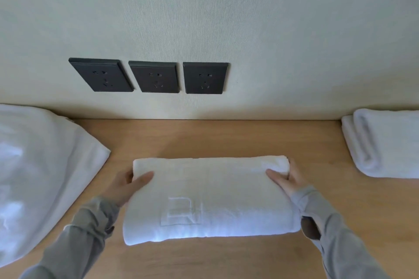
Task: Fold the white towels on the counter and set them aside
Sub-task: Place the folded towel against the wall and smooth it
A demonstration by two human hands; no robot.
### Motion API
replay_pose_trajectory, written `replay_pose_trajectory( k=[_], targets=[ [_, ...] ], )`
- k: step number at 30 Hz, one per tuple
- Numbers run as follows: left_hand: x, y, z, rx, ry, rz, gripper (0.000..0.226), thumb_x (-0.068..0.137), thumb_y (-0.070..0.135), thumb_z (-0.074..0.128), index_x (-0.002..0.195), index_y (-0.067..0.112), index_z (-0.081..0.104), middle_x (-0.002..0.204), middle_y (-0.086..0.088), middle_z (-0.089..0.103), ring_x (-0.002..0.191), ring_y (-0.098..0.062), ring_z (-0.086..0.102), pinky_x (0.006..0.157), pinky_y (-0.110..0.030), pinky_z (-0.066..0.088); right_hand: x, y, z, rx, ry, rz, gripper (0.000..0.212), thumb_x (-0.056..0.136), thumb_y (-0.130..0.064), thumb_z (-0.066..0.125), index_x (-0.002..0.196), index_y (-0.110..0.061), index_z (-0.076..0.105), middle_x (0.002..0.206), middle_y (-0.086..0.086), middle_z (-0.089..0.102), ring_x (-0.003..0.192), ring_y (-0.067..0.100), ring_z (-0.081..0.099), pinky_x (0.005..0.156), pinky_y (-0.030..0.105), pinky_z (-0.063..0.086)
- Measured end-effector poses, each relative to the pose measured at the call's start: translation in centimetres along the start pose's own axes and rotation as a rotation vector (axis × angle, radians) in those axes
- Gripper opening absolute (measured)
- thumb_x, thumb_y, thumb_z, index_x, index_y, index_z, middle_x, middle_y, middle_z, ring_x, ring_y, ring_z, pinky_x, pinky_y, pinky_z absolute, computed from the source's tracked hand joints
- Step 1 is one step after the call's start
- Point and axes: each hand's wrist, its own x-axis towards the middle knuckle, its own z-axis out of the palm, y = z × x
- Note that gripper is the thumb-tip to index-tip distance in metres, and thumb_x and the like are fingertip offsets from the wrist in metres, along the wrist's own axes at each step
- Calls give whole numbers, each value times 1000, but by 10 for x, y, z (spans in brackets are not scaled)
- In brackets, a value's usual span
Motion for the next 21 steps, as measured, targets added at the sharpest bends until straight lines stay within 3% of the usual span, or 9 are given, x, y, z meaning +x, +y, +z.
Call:
replay_pose_trajectory(
  k=[2,6,9,12,14,15,17,19,21],
  targets=[
    [3,1,3,2,45,28,59,54,64,65,98,25,63,86,5,72,81,-14,69,59,-24,53,2,-1,1,-35,6,2,38,84,-29,66,112,-25,40,96,-3,63,82,8,60,61,16,43],
    [7,-1,7,31,78,28,43,74,54,66,102,22,60,94,-1,69,91,-23,66,63,-30,52,12,-2,4,-121,46,23,39,82,-34,68,110,-26,42,102,0,61,91,18,59,79,31,44],
    [6,6,6,151,123,-6,40,81,39,67,116,24,54,106,-2,62,101,-28,59,80,-42,52,18,-2,8,-151,114,40,52,77,-36,72,120,-20,46,103,0,60,88,18,57,78,31,42],
    [-15,23,11,520,392,25,63,82,55,55,137,31,34,132,-6,45,115,-32,49,96,-49,42,17,-1,13,-213,151,62,62,78,-37,71,129,-16,42,114,7,59,97,26,57,88,39,45],
    [-38,35,40,910,569,272,63,86,63,33,136,26,39,140,-9,43,123,-35,46,98,-52,38,12,-2,15,-319,159,76,65,82,-39,66,135,-15,37,124,11,54,105,30,54,96,44,43],
    [-49,42,62,1017,528,394,65,87,63,25,136,24,43,141,-12,44,127,-35,45,100,-52,35,9,-5,17,-477,192,64,66,84,-40,62,138,-15,33,130,13,49,112,31,50,98,44,41],
    [-59,44,107,1141,365,493,70,89,60,8,143,24,35,152,-10,30,140,-31,28,112,-52,20,-5,-16,28,-873,373,-82,63,89,-32,57,142,-12,30,141,15,40,126,33,40,98,46,36],
    [-55,39,131,1198,250,389,75,83,58,-9,150,28,9,158,-2,-3,146,-25,-1,117,-49,-1,-23,-26,60,-970,497,-408,50,88,-17,52,136,-7,43,141,16,45,129,36,43,95,52,41],
    [-44,23,136,1204,269,333,74,80,54,-16,149,29,-5,156,1,-17,143,-23,-16,115,-47,-11,-42,-26,102,-990,403,-622,44,87,-22,40,125,-6,58,134,11,54,125,32,50,96,56,42]
  ],
)
